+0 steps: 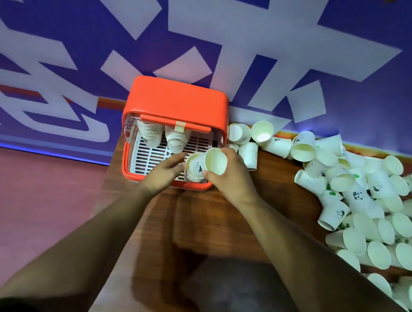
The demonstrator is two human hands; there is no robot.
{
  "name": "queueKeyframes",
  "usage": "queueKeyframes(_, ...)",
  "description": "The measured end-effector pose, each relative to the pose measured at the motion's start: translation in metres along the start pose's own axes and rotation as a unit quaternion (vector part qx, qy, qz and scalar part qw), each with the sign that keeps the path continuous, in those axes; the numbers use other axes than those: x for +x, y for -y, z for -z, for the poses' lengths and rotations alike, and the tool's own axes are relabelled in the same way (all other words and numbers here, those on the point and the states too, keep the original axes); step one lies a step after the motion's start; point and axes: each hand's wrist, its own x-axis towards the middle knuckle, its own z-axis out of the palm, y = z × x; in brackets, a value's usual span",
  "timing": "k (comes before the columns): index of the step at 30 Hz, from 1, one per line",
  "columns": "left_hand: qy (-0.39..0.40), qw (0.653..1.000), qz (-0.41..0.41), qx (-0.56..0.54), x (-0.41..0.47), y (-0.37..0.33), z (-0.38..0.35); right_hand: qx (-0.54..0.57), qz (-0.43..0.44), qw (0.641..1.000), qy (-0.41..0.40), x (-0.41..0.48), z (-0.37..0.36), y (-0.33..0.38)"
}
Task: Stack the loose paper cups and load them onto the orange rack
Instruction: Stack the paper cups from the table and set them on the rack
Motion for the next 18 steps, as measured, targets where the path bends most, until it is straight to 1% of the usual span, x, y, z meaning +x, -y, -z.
queueKeyframes(2, -0.021, 0.999, 0.022, -0.024, 0.000, 0.001, 0.003, -0.030, 0.016, 0.999, 0.017, 0.004, -0.010, 0.001)
queueKeyframes(5, -0.002, 0.999, 0.014, -0.052, 0.000, 0.003, 0.004, -0.067, 0.049, 0.996, 0.030, 0.012, -0.023, 0.004)
queueKeyframes(8, -0.006, 0.997, 0.006, -0.071, 0.001, 0.002, 0.002, -0.094, 0.054, 0.993, 0.046, 0.021, -0.036, 0.002)
queueKeyframes(12, 0.001, 1.000, -0.018, -0.023, 0.003, 0.009, 0.001, -0.111, 0.049, 0.991, 0.047, 0.028, -0.045, -0.007)
queueKeyframes(15, -0.019, 0.998, -0.043, 0.030, 0.003, 0.013, 0.000, -0.088, 0.032, 0.995, 0.046, 0.030, -0.048, -0.010)
queueKeyframes(18, -0.031, 0.997, -0.041, 0.051, 0.006, 0.014, -0.002, -0.060, 0.029, 0.997, 0.027, 0.031, -0.050, -0.013)
